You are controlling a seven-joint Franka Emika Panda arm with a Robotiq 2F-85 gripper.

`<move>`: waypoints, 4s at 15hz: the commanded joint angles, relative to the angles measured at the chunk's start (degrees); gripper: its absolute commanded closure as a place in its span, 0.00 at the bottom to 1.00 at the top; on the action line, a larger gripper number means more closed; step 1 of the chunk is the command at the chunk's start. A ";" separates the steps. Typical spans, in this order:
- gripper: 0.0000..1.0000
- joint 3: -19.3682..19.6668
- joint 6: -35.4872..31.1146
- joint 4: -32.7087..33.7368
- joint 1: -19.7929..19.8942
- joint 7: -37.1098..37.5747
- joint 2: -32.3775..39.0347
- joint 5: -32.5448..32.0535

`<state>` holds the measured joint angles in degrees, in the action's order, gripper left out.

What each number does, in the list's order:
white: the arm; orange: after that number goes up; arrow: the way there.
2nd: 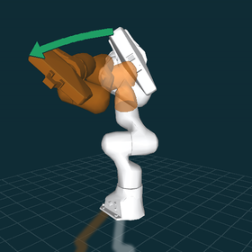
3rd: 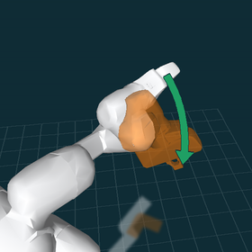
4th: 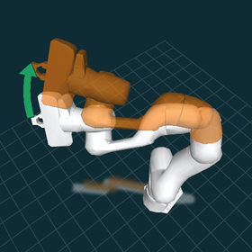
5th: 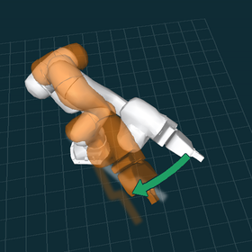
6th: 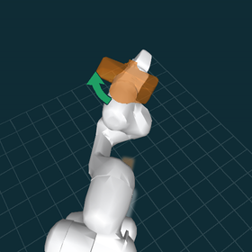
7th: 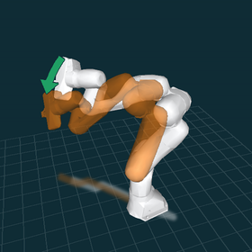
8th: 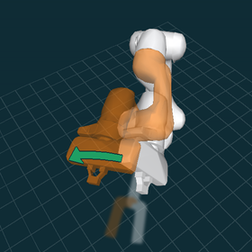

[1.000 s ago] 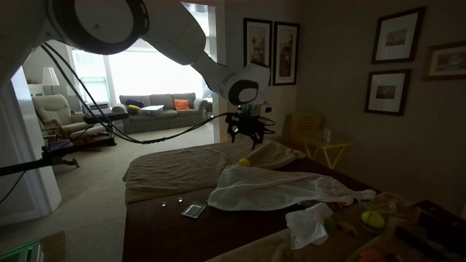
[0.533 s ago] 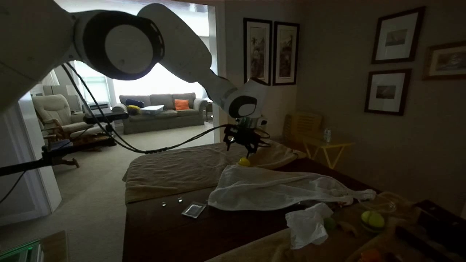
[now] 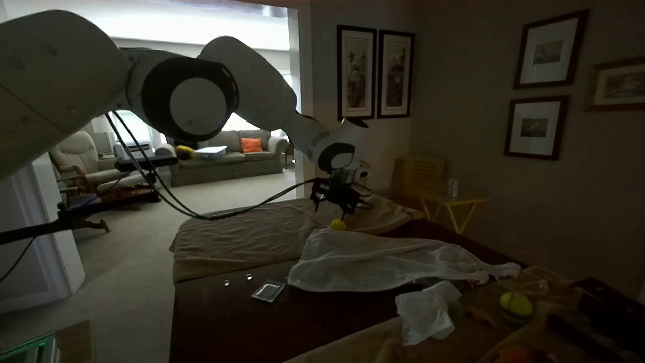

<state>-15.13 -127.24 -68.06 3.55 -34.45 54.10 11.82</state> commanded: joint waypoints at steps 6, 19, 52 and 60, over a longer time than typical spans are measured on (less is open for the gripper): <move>0.00 0.83 0.91 1.92 -2.59 10.89 1.13 1.12; 0.00 12.24 11.63 14.30 -15.30 35.91 8.23 -9.48; 0.00 19.78 20.57 46.70 -26.38 17.37 29.78 -25.05; 0.00 22.68 20.00 42.76 -26.72 29.70 27.88 -25.67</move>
<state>5.11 -108.06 -26.00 -22.38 -12.74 81.59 -11.37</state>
